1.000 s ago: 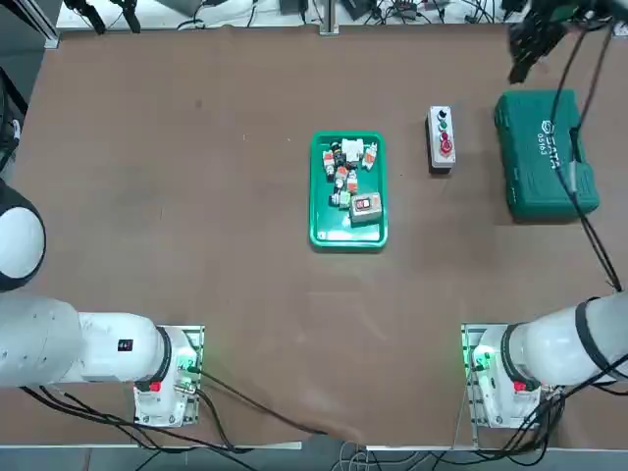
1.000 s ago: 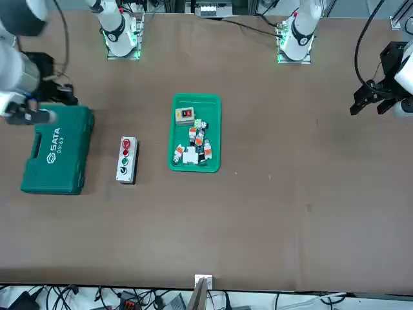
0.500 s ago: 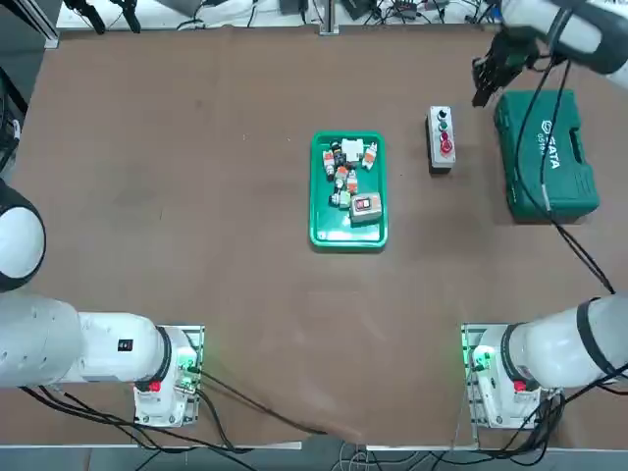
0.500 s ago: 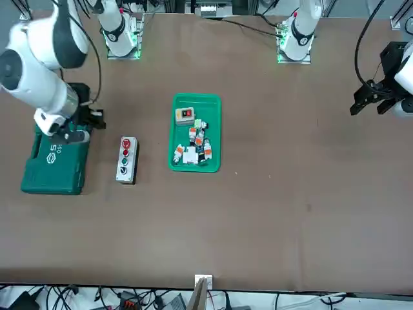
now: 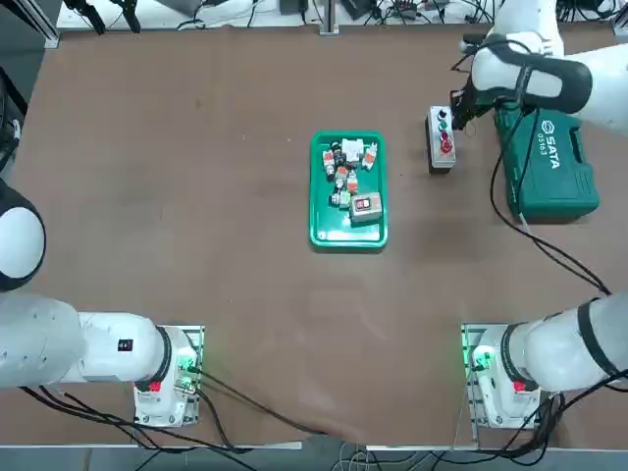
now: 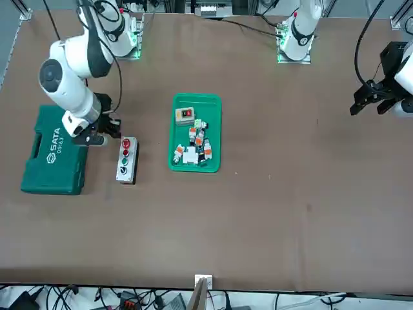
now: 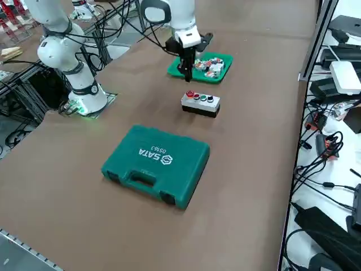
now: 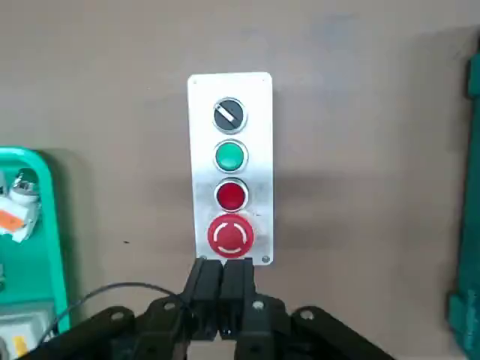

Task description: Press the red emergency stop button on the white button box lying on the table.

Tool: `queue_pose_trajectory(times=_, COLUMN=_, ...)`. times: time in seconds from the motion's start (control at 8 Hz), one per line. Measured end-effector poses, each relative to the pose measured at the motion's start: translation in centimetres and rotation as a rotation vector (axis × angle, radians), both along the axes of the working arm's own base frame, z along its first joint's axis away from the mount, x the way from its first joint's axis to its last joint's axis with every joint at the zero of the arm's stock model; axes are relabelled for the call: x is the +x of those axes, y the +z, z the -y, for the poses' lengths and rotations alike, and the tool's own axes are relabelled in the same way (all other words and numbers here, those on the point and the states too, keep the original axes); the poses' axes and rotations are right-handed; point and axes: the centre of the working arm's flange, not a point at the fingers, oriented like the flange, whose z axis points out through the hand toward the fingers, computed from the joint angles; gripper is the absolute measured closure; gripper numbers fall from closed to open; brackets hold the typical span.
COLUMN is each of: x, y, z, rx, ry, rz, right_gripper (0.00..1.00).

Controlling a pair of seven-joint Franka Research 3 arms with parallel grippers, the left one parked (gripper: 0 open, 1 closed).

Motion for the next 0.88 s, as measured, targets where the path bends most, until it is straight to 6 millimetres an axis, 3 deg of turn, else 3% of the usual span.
queue_pose_trajectory(times=0.38, x=-0.3, y=-3.0, z=-1.1, rx=-0.012, ry=-0.021, rz=-0.031, right_gripper=0.99)
queue_pose_trajectory(times=0.88, x=-0.1, y=-4.8, z=-1.1, rx=-0.019, ry=-0.036, rz=-0.043, right_gripper=0.99)
